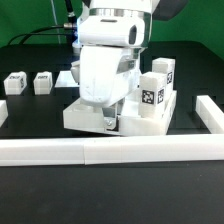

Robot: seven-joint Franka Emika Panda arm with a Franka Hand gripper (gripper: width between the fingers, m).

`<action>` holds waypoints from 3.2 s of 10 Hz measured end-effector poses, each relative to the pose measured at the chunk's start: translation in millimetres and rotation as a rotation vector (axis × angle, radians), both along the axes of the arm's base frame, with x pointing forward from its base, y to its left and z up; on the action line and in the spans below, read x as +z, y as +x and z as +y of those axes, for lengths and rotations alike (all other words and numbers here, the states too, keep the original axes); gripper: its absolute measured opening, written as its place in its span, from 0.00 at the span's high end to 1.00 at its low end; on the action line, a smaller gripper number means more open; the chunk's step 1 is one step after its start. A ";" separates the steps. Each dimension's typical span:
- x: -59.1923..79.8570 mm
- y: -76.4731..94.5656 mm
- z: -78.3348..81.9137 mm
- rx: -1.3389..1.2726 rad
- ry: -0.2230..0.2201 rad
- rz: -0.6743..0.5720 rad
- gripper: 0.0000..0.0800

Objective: Assemble square table

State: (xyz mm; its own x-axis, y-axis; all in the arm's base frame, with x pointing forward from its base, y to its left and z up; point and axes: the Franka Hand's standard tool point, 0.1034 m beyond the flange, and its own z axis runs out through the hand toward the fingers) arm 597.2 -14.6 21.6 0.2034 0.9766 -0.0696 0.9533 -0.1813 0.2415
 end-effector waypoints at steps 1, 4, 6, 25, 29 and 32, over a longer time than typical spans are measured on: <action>-0.1 -0.1 -1.4 0.039 -0.012 0.005 0.89; -7.7 3.0 39.9 0.174 -0.031 0.031 0.89; -7.8 11.6 74.6 0.262 -0.039 0.038 0.89; -13.1 -10.0 70.9 1.204 -0.293 0.210 0.90; -15.1 -19.6 110.5 1.382 -0.339 0.347 0.91; -15.7 -21.1 108.7 1.630 -0.375 0.387 0.91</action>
Offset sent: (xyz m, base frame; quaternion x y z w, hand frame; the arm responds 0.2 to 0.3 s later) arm 0.0181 0.0728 -0.0272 0.0036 0.0015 -0.1291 0.9916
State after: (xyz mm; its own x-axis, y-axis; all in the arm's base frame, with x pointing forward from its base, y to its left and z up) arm 576.0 94.1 5.9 -0.9899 0.0628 -0.1267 0.0909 0.9689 -0.2303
